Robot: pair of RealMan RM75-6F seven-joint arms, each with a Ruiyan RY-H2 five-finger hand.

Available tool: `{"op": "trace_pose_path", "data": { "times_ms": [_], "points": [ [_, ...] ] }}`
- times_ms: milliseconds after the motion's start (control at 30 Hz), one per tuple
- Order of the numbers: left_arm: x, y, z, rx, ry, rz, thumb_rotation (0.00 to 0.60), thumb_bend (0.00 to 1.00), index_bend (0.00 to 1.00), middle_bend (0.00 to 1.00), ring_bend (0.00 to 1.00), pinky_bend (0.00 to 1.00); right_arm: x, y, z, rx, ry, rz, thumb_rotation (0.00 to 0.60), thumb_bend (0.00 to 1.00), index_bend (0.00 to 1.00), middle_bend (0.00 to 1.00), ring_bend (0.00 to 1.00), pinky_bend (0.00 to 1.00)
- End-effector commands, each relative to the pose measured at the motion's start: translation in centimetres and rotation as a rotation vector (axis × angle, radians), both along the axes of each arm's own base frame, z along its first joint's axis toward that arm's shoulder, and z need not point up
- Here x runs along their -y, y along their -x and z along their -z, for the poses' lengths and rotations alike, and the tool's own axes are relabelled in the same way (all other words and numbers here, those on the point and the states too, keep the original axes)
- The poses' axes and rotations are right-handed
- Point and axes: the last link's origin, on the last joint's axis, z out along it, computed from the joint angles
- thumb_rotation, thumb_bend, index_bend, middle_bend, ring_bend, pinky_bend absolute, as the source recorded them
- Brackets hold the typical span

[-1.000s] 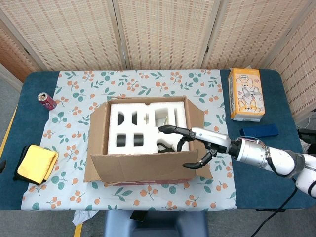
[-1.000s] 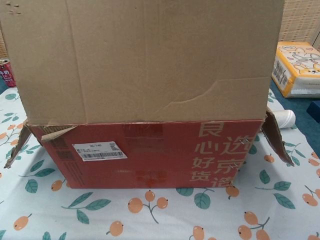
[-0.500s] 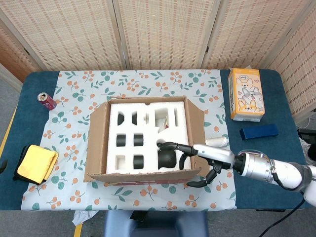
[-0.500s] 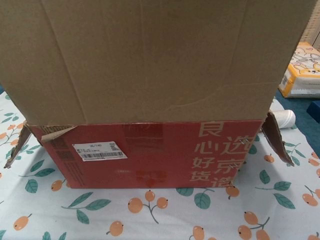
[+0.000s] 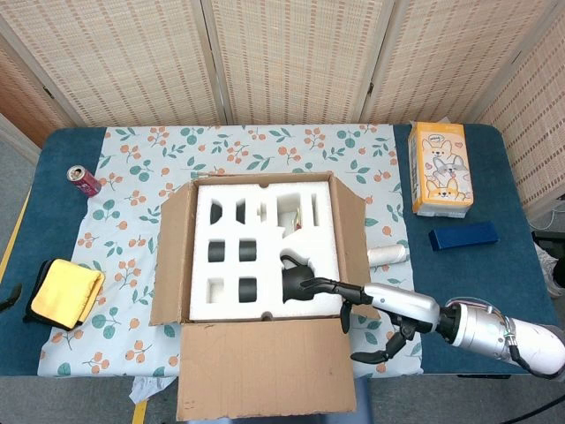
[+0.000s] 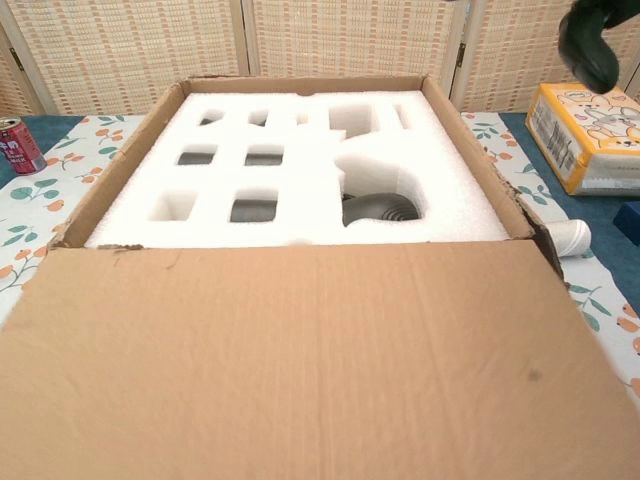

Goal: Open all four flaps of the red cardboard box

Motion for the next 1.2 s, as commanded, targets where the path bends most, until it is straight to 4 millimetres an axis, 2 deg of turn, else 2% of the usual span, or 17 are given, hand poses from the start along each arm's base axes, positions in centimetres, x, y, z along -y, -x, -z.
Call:
{"op": "trace_pose_path", "data": {
  "times_ms": [33, 167, 300, 467, 567, 733, 833, 867, 900, 933, 1033, 1200],
  "points": [
    [-0.1, 0.0, 0.0, -0.001, 0.002, 0.001, 0.600, 0.32, 0.00, 0.00, 0.00, 0.00, 0.4, 0.5, -0.1, -0.022, 0.072, 0.006, 0.600, 0.38, 0.00, 0.00, 0.00, 0.34],
    [-0.1, -0.1, 0.1, -0.003, 0.012, 0.006, 0.600, 0.32, 0.00, 0.00, 0.00, 0.00, 1.7, 1.3, 0.1, -0.142, 0.278, -0.003, 0.600, 0.38, 0.00, 0.00, 0.00, 0.21],
    [0.0, -0.2, 0.2, -0.011, 0.023, 0.004, 0.600, 0.32, 0.00, 0.00, 0.00, 0.00, 2.9, 3.4, 1.3, -0.375, 0.467, -0.018, 0.600, 0.38, 0.00, 0.00, 0.00, 0.02],
    [0.1, -0.3, 0.2, -0.014, 0.027, -0.003, 0.600, 0.32, 0.00, 0.00, 0.00, 0.00, 3.7, 6.3, 3.2, -0.615, 0.592, -0.033, 0.600, 0.38, 0.00, 0.00, 0.00, 0.00],
    [0.2, -0.3, 0.3, -0.019, 0.043, -0.010, 0.600, 0.32, 0.00, 0.00, 0.00, 0.00, 3.9, 8.5, 3.8, -0.790, 0.771, -0.088, 0.600, 0.38, 0.00, 0.00, 0.00, 0.00],
    [0.4, -0.4, 0.3, -0.019, 0.077, -0.021, 0.600, 0.32, 0.00, 0.00, 0.00, 0.00, 2.1, 11.4, 5.6, -0.924, 0.933, -0.010, 0.600, 0.38, 0.00, 0.00, 0.00, 0.00],
    [0.5, -0.5, 0.3, -0.017, 0.088, -0.020, 0.600, 0.32, 0.00, 0.00, 0.00, 0.00, 1.3, 12.3, 5.9, -0.948, 0.973, 0.029, 0.600, 0.38, 0.00, 0.00, 0.00, 0.00],
    [0.5, -0.6, 0.4, -0.015, 0.100, -0.019, 0.600, 0.32, 0.00, 0.00, 0.00, 0.00, 0.8, 13.1, 5.9, -0.969, 1.026, 0.054, 0.600, 0.38, 0.00, 0.00, 0.00, 0.00],
    [0.5, -0.8, 0.7, -0.021, 0.127, -0.012, 0.600, 0.32, 0.00, 0.00, 0.00, 0.00, -0.2, 14.7, 6.0, -1.033, 1.112, 0.095, 0.600, 0.38, 0.00, 0.00, 0.00, 0.00],
    [0.5, -0.8, 0.7, -0.023, 0.138, -0.009, 0.600, 0.32, 0.00, 0.00, 0.00, 0.00, -0.9, 15.3, 6.5, -1.049, 1.149, 0.119, 0.600, 0.38, 0.00, 0.00, 0.00, 0.00],
    [0.4, -0.9, 1.1, -0.028, 0.161, -0.002, 0.600, 0.32, 0.00, 0.00, 0.00, 0.00, -2.7, 16.8, 7.4, -1.038, 1.205, 0.201, 0.600, 0.38, 0.00, 0.00, 0.00, 0.00],
    [0.6, -1.3, 1.5, -0.032, 0.183, 0.015, 0.600, 0.32, 0.00, 0.00, 0.00, 0.00, -4.0, 18.3, 7.4, -0.988, 1.228, 0.277, 0.600, 0.38, 0.00, 0.00, 0.00, 0.00]
  ]
}}
